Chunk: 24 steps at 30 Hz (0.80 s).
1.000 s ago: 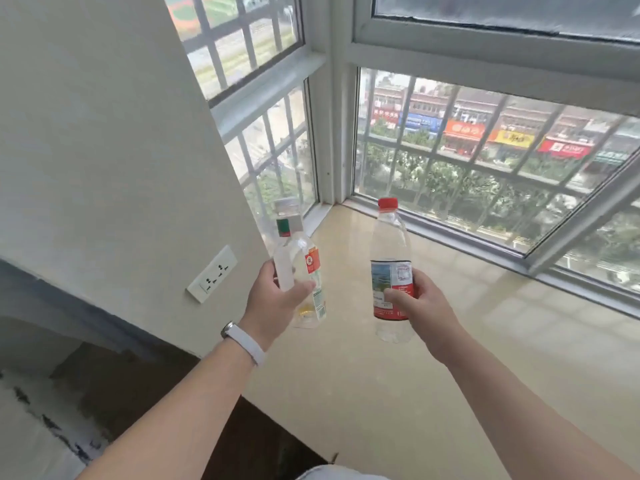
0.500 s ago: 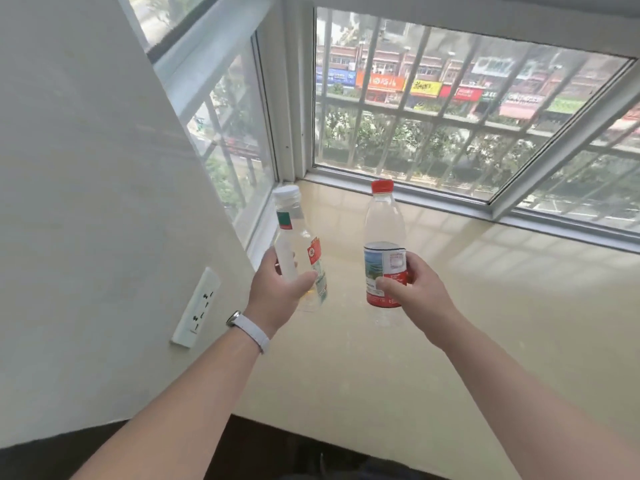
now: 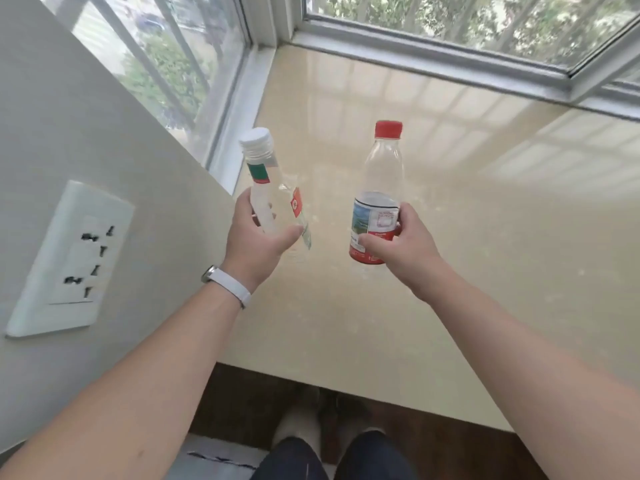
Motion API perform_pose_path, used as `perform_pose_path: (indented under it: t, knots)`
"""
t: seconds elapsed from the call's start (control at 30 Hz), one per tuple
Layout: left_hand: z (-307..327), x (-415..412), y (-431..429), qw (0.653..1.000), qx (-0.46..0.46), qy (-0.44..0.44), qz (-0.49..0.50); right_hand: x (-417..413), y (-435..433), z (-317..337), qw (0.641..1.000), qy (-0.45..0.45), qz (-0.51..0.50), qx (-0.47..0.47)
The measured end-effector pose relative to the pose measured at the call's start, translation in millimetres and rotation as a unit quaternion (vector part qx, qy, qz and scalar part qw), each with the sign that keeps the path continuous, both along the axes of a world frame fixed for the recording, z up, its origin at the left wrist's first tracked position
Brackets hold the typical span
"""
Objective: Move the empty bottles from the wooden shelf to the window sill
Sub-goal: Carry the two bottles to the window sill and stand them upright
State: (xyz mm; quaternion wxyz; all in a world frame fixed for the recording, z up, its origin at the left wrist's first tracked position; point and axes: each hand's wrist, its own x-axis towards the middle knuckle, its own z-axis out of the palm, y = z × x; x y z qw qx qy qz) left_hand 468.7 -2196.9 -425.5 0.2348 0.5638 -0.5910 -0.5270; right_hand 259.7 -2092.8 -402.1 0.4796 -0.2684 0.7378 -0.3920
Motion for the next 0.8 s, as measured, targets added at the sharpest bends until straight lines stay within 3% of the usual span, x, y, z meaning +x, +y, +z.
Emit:
perform_pose_path:
  t: [0.13, 0.37, 0.6, 0.8]
  knots:
    - [-37.6, 8.0, -9.0, 1.0, 0.016, -0.009, 0.003, 8.6, -1.6, -40.8, 1.0, 0.001, 0.008, 0.025]
    - [-81.9, 4.8, -25.5, 0.999, -0.036, -0.025, -0.007, 19.0, -20.6, -80.0, 0.999, 0.05, 0.016, 0.006]
    - [-115.4, -0.3, -39.3, 0.987, -0.143, -0.076, -0.022, 30.3, -45.9, -112.2, 0.988, 0.132, 0.009, -0.077]
    - [-140.1, 4.6, -47.7, 0.988, -0.141, -0.051, -0.03, 36.1, -53.1, -135.7, 0.98, 0.16, 0.017, -0.121]
